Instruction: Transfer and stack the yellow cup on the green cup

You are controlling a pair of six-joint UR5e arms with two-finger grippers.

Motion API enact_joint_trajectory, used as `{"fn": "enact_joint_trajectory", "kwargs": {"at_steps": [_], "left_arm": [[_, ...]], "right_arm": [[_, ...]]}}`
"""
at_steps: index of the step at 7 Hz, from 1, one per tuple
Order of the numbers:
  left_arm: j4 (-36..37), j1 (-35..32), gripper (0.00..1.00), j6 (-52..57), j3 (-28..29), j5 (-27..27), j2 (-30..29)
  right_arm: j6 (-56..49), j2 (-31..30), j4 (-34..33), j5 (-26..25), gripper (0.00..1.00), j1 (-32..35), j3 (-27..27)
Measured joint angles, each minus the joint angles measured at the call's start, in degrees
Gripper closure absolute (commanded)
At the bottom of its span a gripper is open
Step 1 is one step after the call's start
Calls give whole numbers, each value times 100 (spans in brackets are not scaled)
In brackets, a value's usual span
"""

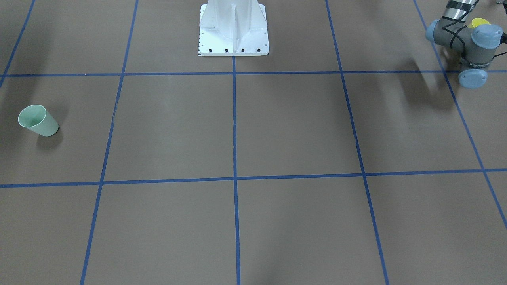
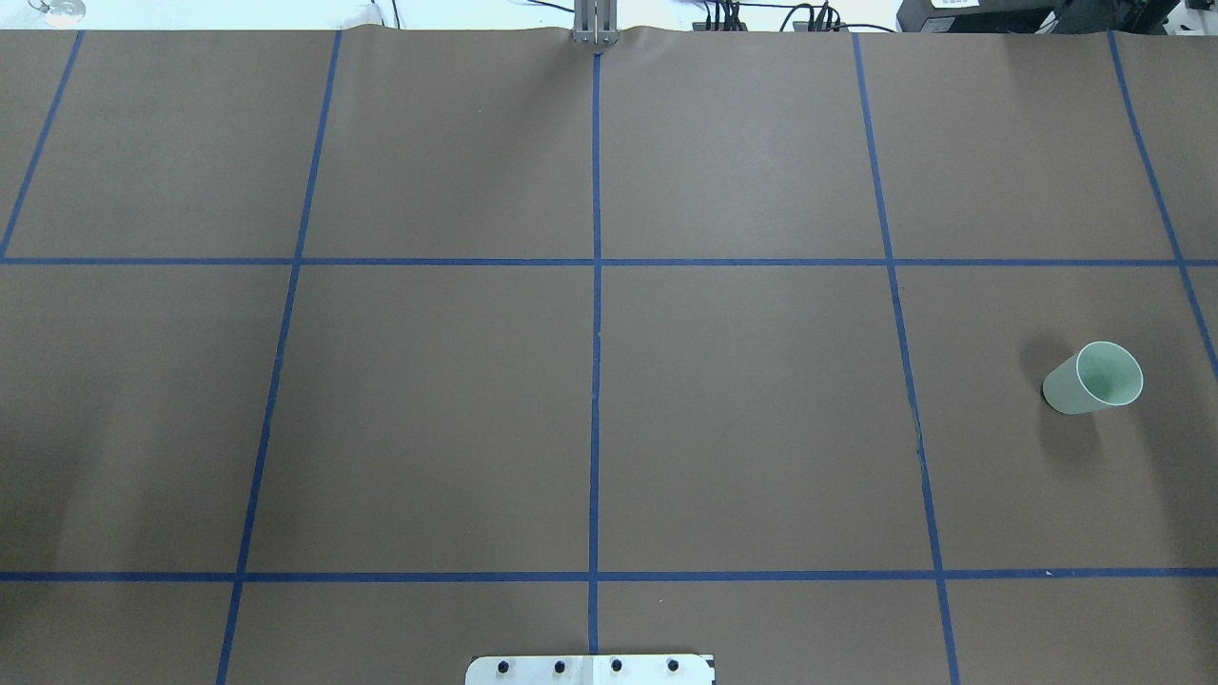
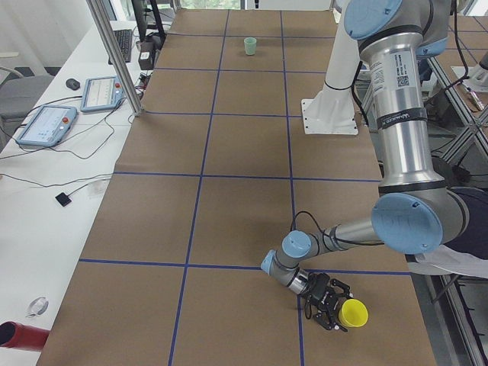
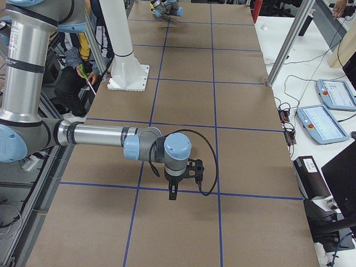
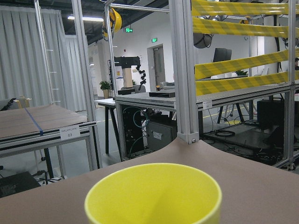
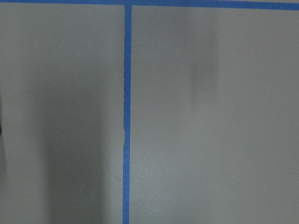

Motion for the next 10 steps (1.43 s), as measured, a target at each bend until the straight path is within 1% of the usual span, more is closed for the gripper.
{"fn": "enact_joint_trajectory", "kwargs": {"at_steps": [1,2,4,7,9,10], "left_arm": [[0,5,23,-3,25,-21,1],[3,12,53,-9,35,-24,-1],[2,22,57,8,36,-17,-2],[30,29,58,248,13,20,78],[35,29,58,490,-165,95,376],[31,29,59,583,-476,276,672]], "right_arm": [[0,-2,19,0,0,0,-3],[0,-2,25,0,0,-3,-4],[0,-3,27,0,0,-3,-4],[0,-3,28,0,0,0,-10],[1,-3,30,0,0,-10,-13],[5,-3,33,0,0,-24,-13]]}}
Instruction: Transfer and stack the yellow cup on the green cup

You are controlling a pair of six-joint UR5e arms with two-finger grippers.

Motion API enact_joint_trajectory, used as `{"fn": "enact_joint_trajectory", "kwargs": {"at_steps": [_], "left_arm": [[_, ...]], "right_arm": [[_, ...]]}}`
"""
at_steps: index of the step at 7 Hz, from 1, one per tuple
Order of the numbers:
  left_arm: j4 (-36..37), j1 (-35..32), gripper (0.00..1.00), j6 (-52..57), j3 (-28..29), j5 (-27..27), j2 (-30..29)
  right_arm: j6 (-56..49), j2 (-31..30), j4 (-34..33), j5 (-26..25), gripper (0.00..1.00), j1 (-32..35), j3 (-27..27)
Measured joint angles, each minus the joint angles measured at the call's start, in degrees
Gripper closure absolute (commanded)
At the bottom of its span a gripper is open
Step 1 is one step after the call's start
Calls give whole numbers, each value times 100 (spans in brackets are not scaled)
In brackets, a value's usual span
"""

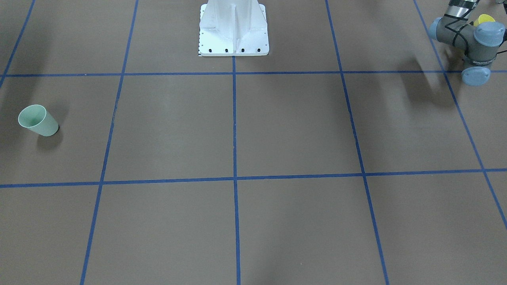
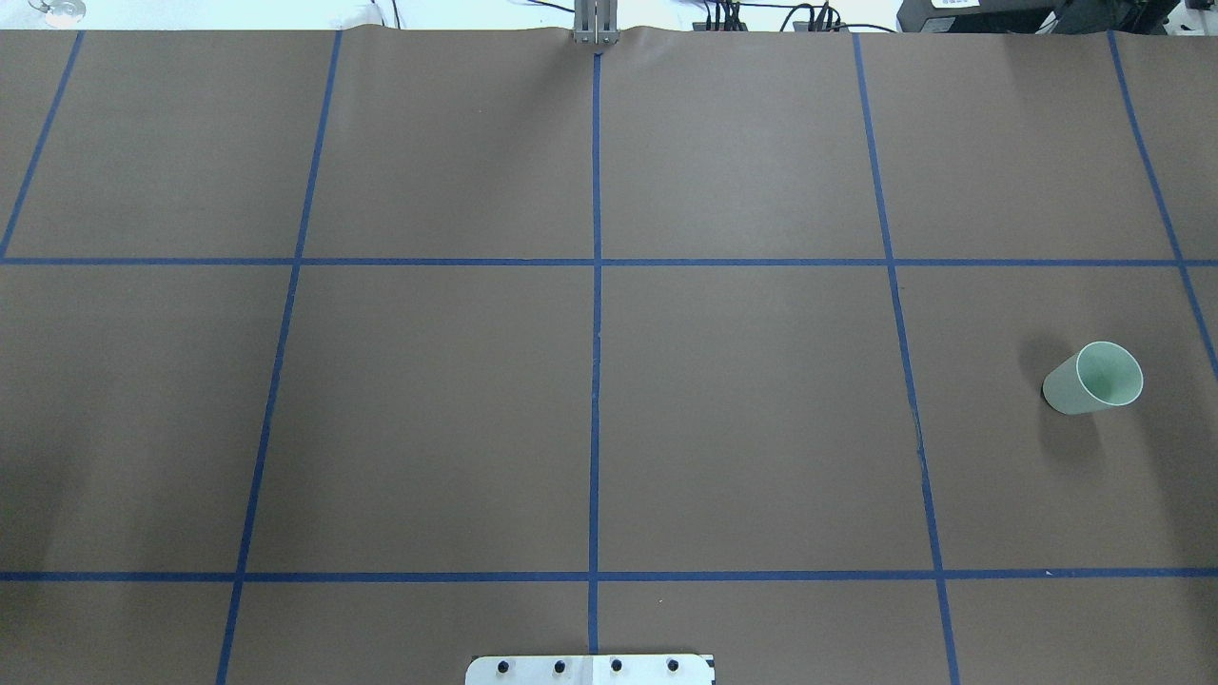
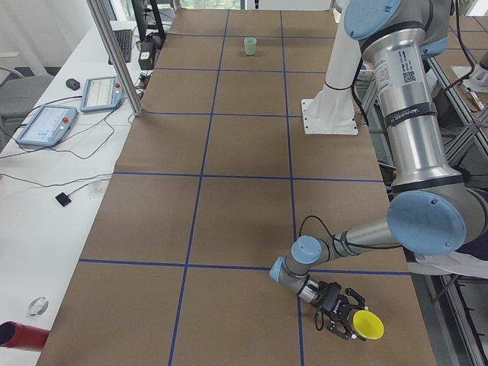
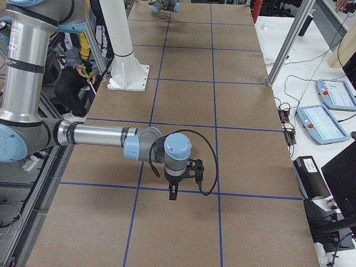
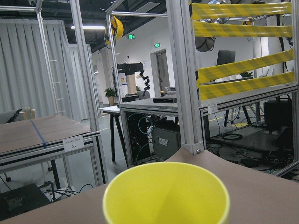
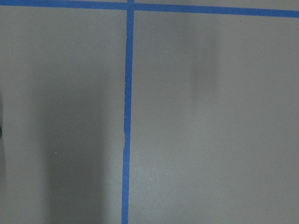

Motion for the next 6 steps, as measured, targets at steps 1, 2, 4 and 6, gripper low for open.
{"fn": "enact_joint_trajectory", "kwargs": {"at_steps": [1,2,4,6], "left_arm": [[-2,-1,59,79,-353,269,322],[-2,-8,61,162,-603,558,563],[-19,-48,61,344,-852,1337,832],[-116,-101,62,507,-890,2181,874]], "right_arm": [[2,1,2,0,0,-15,-3],[3,5,3,0,0,-26,-6],[5,8,3,6,0,-35,-6],[11,11,16,7,0,-38,-7]]}}
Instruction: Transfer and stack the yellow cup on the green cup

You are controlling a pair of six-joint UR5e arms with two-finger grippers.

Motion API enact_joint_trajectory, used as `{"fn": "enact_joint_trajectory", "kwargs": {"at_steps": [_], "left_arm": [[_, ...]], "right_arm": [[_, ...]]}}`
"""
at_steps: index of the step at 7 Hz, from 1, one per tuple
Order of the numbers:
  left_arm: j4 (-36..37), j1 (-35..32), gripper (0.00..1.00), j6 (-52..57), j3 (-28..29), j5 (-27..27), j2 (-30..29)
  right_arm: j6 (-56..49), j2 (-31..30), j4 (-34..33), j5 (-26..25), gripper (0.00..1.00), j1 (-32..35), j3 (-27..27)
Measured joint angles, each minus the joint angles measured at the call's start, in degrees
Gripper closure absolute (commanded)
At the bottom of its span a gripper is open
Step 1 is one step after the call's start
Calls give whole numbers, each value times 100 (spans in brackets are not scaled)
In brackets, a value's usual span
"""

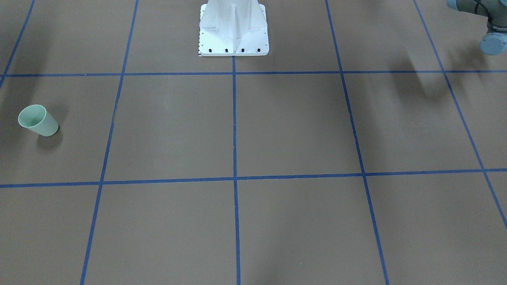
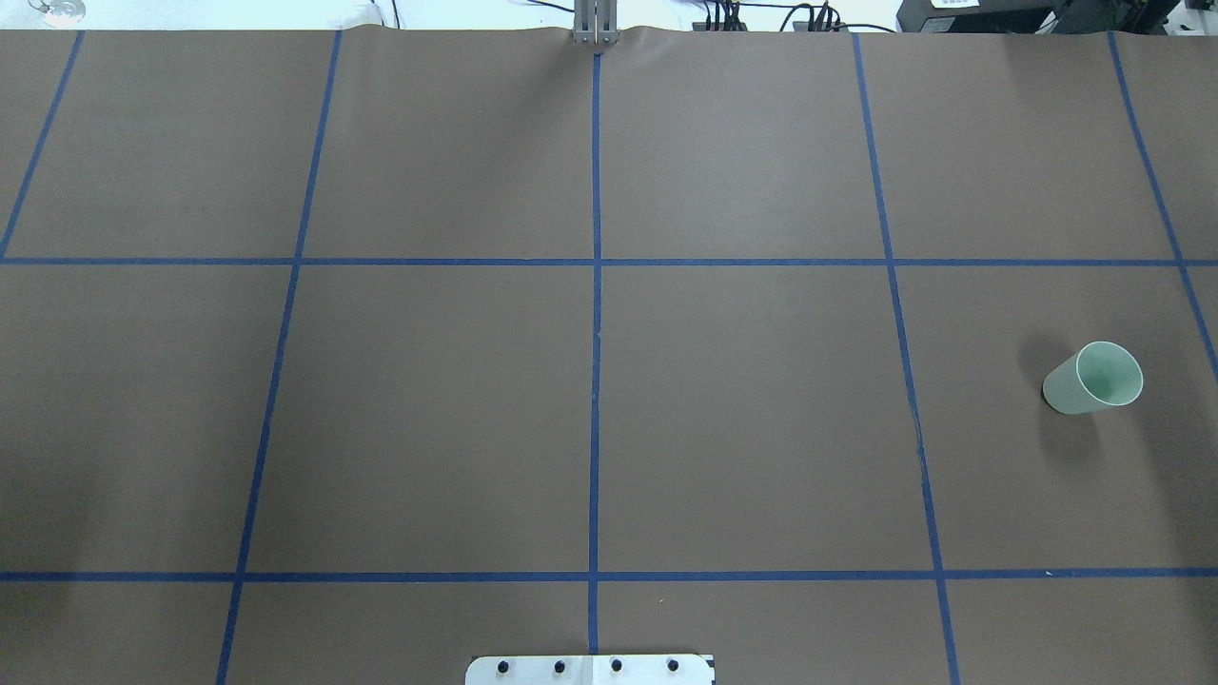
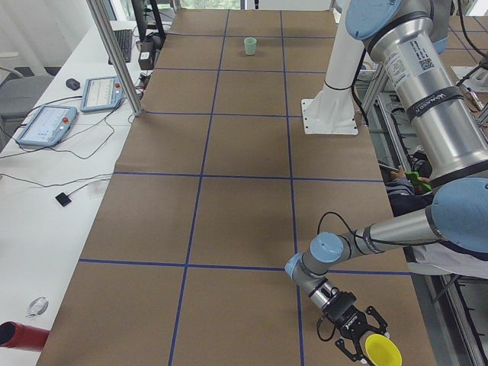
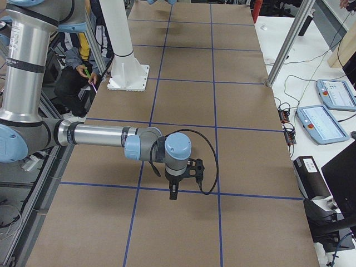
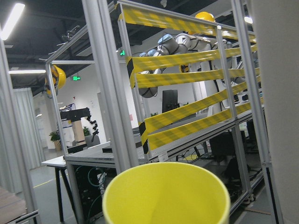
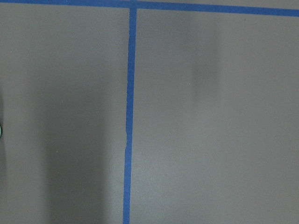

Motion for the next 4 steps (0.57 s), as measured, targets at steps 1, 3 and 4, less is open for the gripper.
{"fn": "enact_joint_trajectory", "kwargs": {"at_steps": [1,3,4], "left_arm": [[-76,-10,62,38,-8,382,-15],[-413,-212,62,67,-13,1433,-30],[-708,-411,62,130,-14,2042,-29]], "right_arm": [[1,3,36,-4,0,0,-1],[7,3,123,-1,0,0,-1],[11,4,143,1,0,0,4]]}}
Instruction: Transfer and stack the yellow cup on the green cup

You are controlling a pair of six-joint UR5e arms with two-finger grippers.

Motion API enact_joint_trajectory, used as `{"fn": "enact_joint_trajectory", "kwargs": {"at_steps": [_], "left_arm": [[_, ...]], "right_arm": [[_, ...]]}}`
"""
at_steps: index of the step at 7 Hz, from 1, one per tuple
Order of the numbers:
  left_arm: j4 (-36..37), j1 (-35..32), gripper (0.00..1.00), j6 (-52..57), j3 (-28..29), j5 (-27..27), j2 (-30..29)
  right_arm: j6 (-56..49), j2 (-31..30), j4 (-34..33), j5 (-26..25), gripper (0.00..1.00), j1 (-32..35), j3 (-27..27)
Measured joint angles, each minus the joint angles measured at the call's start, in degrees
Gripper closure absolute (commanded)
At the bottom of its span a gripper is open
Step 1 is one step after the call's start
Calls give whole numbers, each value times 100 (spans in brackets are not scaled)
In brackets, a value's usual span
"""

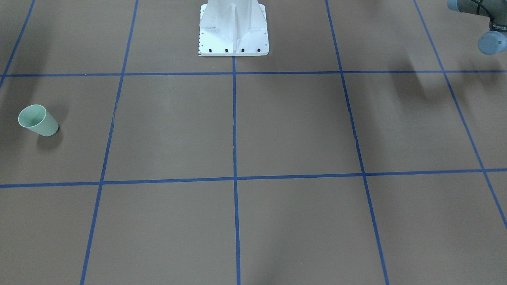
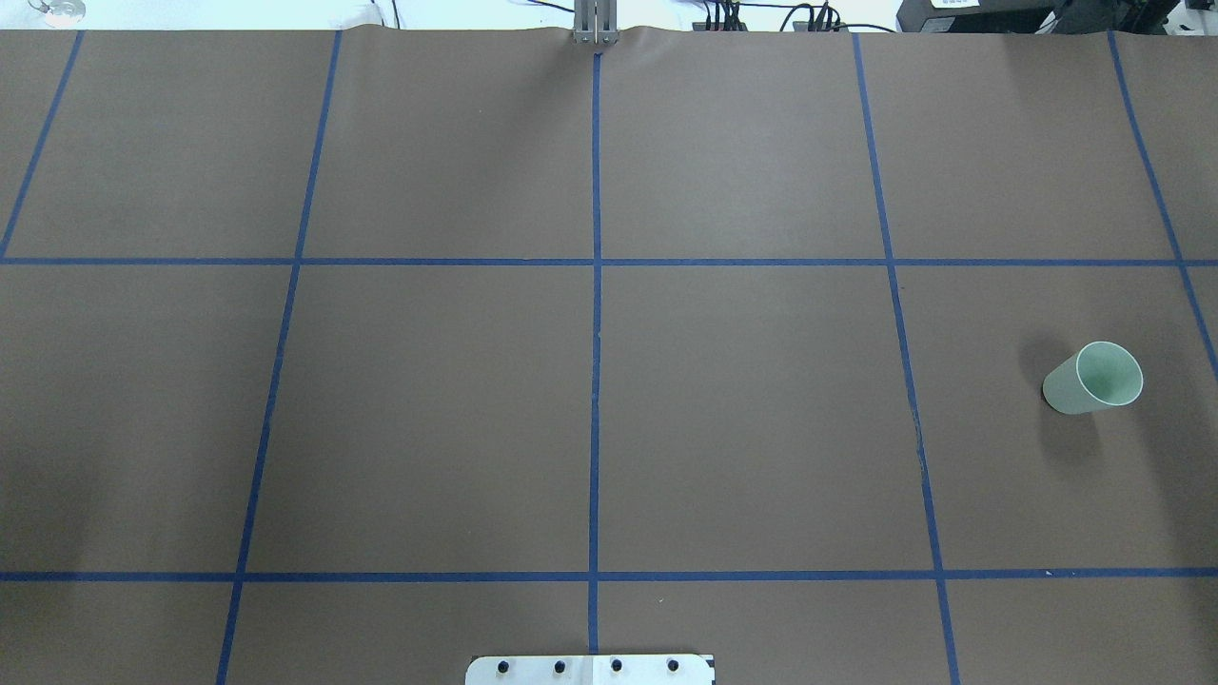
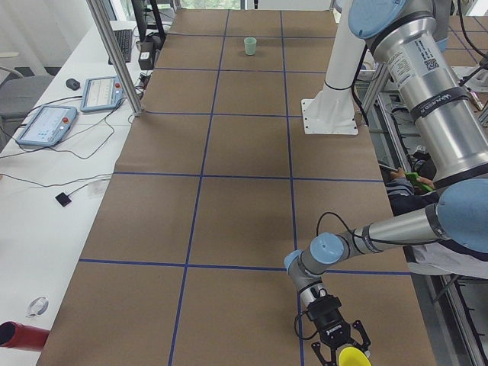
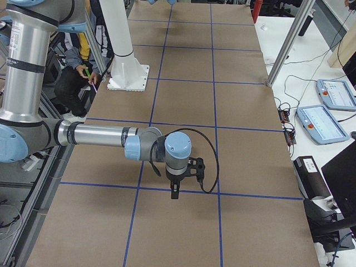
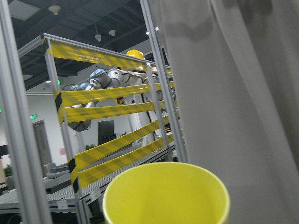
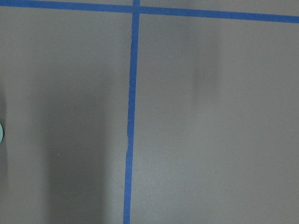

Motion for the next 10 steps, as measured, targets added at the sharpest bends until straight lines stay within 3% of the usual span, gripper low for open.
{"fn": "enact_joint_trajectory", "kwargs": {"at_steps": [2,4,6,8,10], "left_arm": [[-1020,-540,62,572,27,1259,-8],[-2586,-1028,62,1589,222,2187,-15],[-4813,-1376,62,3099,717,2573,-135],[-6956,-1799,63,4892,1289,2624,-640],[-7979,-1968,68,6029,1541,2595,-1397]], "right_arm": [[12,8,102,3,0,0,25],[16,-21,430,9,0,5,16],[23,-42,633,4,0,8,13],[45,-30,785,-4,0,9,30],[57,-41,1100,-7,0,9,12]]}}
